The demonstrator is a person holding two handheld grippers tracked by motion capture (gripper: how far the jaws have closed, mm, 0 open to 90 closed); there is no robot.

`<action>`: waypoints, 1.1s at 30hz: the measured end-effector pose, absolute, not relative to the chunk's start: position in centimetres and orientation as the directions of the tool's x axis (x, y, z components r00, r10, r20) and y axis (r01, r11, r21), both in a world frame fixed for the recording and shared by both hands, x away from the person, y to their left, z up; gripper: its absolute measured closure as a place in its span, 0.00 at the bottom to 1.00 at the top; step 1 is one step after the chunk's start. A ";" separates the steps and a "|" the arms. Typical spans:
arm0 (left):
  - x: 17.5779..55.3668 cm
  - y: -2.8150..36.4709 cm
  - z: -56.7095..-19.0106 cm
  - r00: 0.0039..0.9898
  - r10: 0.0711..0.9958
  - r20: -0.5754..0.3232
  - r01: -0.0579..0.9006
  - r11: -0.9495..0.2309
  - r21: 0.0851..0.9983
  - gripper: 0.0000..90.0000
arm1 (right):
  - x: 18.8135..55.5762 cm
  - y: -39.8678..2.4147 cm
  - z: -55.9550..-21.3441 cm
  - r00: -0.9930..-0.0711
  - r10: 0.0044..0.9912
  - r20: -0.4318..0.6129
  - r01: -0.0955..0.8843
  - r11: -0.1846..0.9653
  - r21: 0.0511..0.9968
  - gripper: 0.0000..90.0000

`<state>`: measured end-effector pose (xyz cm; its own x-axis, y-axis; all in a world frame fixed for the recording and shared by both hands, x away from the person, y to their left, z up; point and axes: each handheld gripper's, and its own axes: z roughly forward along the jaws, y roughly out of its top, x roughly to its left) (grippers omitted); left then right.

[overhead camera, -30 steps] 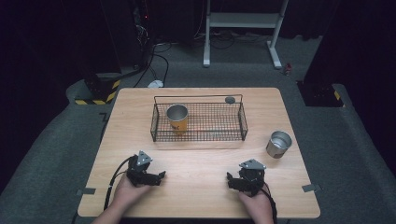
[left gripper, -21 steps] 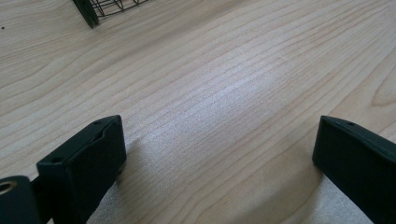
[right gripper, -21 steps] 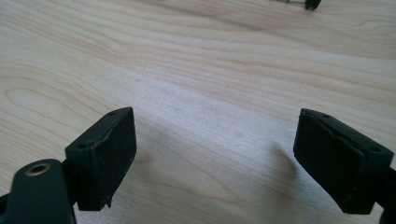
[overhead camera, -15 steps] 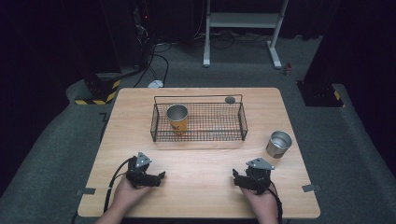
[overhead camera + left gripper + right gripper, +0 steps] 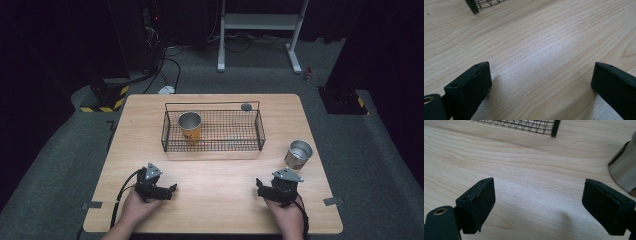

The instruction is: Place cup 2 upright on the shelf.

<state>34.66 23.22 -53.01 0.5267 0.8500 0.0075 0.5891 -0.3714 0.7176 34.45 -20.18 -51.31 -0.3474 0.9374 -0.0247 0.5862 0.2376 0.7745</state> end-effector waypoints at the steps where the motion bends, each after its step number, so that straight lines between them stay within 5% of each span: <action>1: 34.7 23.2 -53.0 0.530 0.848 0.009 0.588 -0.375 0.716 0.04 | 34.5 -20.3 -51.3 -0.340 0.940 -0.027 0.587 0.235 0.775 0.13; 33: 34.7 23.2 -53.0 0.529 0.849 0.006 0.588 -0.372 0.718 0.04 | 34.1 -24.5 -50.9 -0.220 0.972 -0.077 0.545 0.188 0.817 0.13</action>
